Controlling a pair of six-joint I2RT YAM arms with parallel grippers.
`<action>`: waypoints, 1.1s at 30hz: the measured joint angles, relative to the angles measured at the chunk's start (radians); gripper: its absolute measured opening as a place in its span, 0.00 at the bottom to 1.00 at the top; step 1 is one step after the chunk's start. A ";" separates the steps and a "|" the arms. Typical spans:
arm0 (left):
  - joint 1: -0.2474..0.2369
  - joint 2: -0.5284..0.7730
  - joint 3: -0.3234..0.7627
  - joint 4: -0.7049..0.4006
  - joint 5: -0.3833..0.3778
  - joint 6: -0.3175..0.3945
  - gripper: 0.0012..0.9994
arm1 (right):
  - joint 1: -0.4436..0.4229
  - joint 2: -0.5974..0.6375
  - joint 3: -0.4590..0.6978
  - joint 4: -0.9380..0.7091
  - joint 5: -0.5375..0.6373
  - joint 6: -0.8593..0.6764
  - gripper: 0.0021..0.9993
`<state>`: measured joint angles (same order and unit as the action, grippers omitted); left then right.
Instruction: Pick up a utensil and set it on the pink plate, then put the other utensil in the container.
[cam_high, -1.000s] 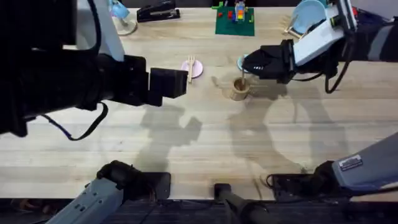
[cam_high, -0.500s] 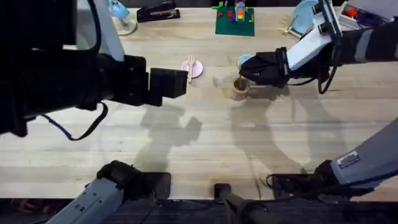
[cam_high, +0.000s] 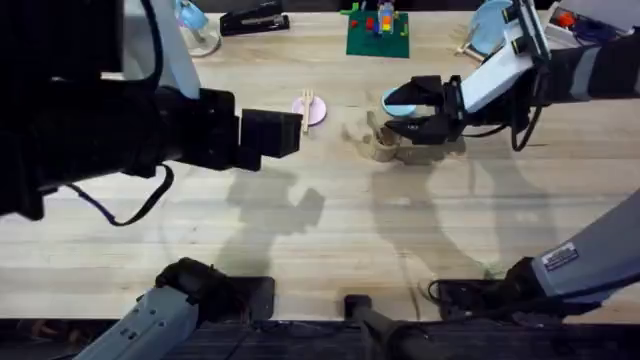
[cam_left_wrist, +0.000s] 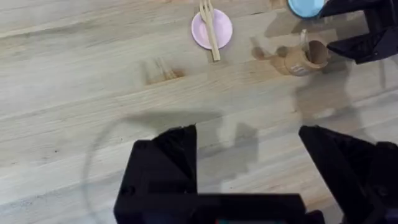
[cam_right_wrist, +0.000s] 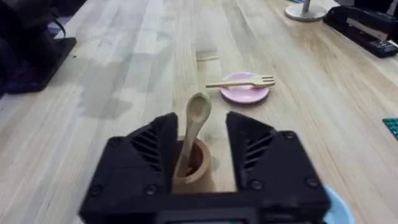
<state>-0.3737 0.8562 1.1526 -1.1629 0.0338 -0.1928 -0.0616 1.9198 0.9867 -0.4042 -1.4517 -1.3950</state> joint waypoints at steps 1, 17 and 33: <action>0.000 0.000 0.000 0.000 0.000 0.000 1.00 | 0.000 0.000 0.000 0.001 0.000 0.003 0.52; 0.000 0.000 0.000 0.000 0.000 0.000 0.99 | -0.048 -0.003 0.027 0.003 0.020 0.418 0.99; 0.000 0.000 0.000 0.000 0.000 0.002 0.99 | -0.051 -0.344 0.122 -0.174 0.438 0.820 1.00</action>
<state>-0.3737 0.8562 1.1526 -1.1632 0.0338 -0.1905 -0.1123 1.5762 1.1088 -0.5781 -1.0141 -0.5747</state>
